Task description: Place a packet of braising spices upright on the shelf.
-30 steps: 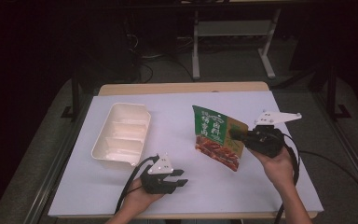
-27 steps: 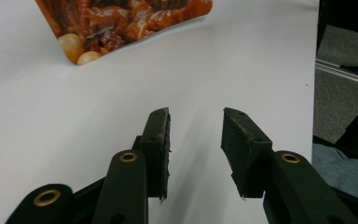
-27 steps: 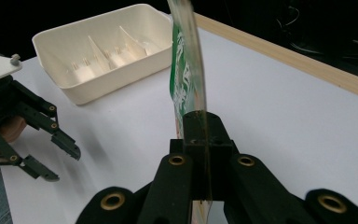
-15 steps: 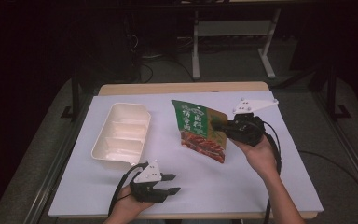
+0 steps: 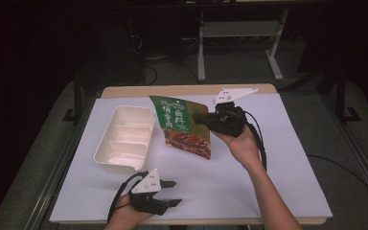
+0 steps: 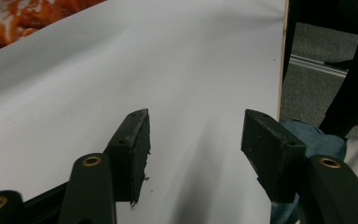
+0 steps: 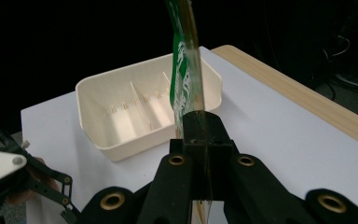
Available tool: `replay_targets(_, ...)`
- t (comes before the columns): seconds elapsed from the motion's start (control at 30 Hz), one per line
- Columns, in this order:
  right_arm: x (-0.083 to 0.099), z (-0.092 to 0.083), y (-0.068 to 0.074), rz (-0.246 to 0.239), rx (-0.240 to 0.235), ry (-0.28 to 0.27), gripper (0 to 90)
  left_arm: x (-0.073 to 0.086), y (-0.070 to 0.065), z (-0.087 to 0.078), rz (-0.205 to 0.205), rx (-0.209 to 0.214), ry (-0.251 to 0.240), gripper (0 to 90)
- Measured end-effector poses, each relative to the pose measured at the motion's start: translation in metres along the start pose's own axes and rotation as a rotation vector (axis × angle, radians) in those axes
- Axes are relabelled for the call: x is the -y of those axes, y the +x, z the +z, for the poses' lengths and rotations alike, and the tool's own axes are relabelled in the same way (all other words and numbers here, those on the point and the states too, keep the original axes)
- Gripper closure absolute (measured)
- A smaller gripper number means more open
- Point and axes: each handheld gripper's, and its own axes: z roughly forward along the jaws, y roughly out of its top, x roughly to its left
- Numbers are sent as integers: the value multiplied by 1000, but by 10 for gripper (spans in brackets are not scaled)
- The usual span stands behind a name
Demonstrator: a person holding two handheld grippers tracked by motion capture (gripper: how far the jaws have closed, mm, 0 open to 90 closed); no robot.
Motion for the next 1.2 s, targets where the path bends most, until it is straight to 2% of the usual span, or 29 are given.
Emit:
replay_targets(0.2,-10,13,2,7,-25,-10,899,1,1,-2,4,0,-11,372)
replay_targets(0.63,-39,34,9,-21,-52,-34,899,4,-2,-1,4,10,-11,364)
replay_targets(0.9,-57,53,16,-45,-74,-40,899,4,-2,-1,9,11,-8,353)
replay_targets(1.2,-68,78,19,-36,-99,-51,899,6,0,-3,8,7,-4,349)
